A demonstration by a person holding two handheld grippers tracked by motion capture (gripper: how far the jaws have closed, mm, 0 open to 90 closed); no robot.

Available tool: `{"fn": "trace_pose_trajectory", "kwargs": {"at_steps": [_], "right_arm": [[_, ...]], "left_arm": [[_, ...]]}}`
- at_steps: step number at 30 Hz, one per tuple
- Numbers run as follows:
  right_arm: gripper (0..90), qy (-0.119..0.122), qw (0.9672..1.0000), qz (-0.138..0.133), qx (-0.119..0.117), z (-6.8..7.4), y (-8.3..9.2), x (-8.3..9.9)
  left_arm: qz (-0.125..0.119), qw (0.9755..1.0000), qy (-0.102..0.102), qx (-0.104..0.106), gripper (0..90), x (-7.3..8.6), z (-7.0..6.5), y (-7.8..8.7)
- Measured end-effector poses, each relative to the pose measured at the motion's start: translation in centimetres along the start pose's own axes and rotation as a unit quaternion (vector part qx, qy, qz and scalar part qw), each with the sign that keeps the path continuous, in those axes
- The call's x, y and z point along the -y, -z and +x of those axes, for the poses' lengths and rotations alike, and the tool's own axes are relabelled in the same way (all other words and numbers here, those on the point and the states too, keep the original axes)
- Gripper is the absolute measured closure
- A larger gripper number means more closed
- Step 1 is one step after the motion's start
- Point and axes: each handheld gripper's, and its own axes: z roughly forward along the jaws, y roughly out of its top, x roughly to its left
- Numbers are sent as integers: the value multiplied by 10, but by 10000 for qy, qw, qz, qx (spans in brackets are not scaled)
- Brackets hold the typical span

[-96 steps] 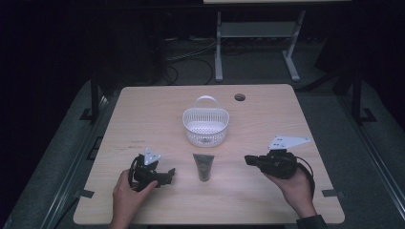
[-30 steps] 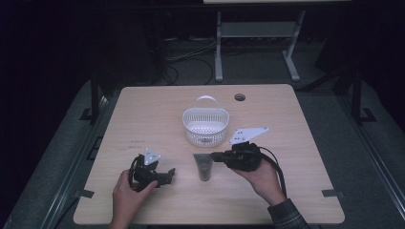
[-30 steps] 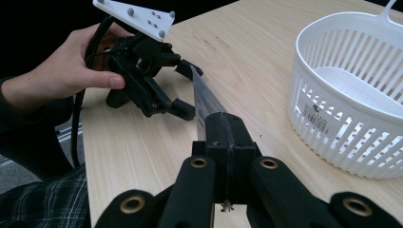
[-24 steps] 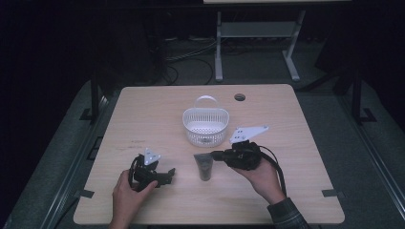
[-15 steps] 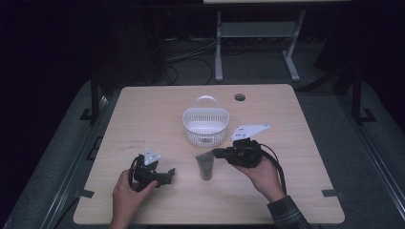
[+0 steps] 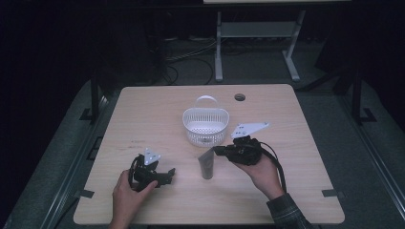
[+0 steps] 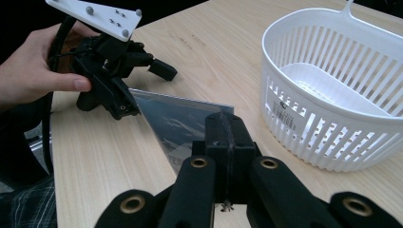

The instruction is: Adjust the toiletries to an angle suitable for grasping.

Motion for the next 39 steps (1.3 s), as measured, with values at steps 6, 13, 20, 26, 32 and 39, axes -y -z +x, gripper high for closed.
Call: {"fn": "trace_pose_trajectory", "kwargs": {"at_steps": [6, 13, 20, 26, 32, 39], "right_arm": [[900, -38, 10000, 0, 27, -3, -2, 0], [900, -83, 10000, -41, 32, -7, -4, 0], [900, -100, 9999, -11, 22, -11, -10, -3], [900, -65, 10000, -16, 24, -11, -9, -4], [817, -80, 10000, -11, -8, -15, -1, 0], [544, -108, 9999, -45, -109, -16, 9, 2]], "left_arm": [[1, 10000, -1, -1, 121, 0, 0, 0], [-14, 10000, 15, -3, 120, 0, 0, 0], [-5, 10000, 3, -3, 120, 0, 0, 0], [-6, 10000, 4, -3, 121, 0, 0, 0], [-15, 10000, 17, -3, 121, 0, 0, 0], [-5, 10000, 5, -4, 121, 0, 0, 0]]}}
